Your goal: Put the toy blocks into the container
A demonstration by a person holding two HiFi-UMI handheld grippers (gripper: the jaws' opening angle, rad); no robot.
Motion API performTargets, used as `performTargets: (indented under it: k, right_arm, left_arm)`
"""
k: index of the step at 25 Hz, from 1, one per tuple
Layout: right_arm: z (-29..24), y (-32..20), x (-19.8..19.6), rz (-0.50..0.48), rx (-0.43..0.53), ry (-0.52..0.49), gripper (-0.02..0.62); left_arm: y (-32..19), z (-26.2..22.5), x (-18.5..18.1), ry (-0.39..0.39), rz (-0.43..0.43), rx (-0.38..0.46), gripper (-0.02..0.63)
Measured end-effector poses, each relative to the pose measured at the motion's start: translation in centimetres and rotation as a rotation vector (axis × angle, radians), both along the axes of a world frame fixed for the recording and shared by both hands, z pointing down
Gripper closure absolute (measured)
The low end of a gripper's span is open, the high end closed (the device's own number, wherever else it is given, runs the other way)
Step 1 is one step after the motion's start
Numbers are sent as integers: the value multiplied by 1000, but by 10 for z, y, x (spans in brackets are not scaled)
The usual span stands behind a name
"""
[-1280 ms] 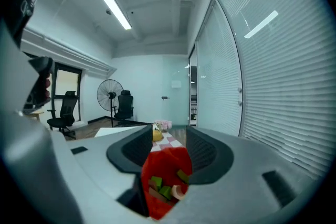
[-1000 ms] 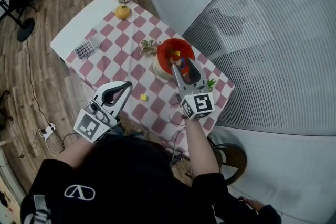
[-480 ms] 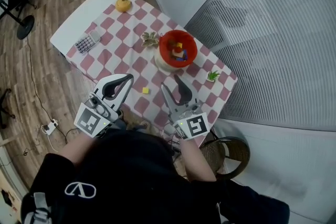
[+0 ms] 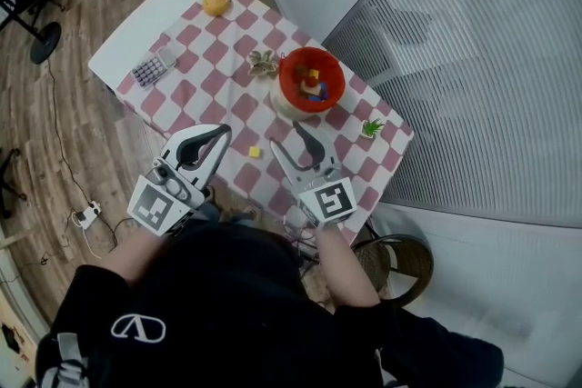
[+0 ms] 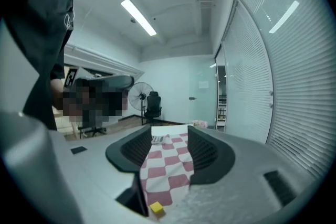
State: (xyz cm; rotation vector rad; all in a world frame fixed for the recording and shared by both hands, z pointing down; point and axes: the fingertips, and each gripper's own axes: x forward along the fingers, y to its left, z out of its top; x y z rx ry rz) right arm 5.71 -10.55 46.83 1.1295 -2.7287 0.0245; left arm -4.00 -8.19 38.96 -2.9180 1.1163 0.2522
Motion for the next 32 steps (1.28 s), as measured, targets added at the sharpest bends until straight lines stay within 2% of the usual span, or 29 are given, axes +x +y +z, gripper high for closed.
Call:
performTargets:
  k: [3,8,11,15,21,24,26,32]
  right_arm:
    - [41,-3,-12,-76,-71,123,368]
    - [116,-3,-31,-228,-206,361,353]
    - [159,2,-39,-325,-262,534,350]
    - [213,16,-45,-465,-326,723,350]
    - [277,26,-35,-565,-455,888,347]
    - [297,32,-33,-621,-490,973,349]
    - [309,33,-31,-652,-511,1022,374]
    - [324,29,-29,-669,-582,1075,374]
  left_arm:
    - [-2,-10,-1,26,-8,28,600]
    - [0,2,-8,-3,-22,-4,600]
    - [-1,-8,-11,31,-37,22,600]
    - [3,7,-19,-4,-52,-20,600]
    - [3,8,-23,-4,-67,-24,600]
    - [2,9,-26,-2,-79,-33,600]
    - [2,10,-28,-2,-87,-39,600]
    - [0,15,-32,-7,-100,-56,600]
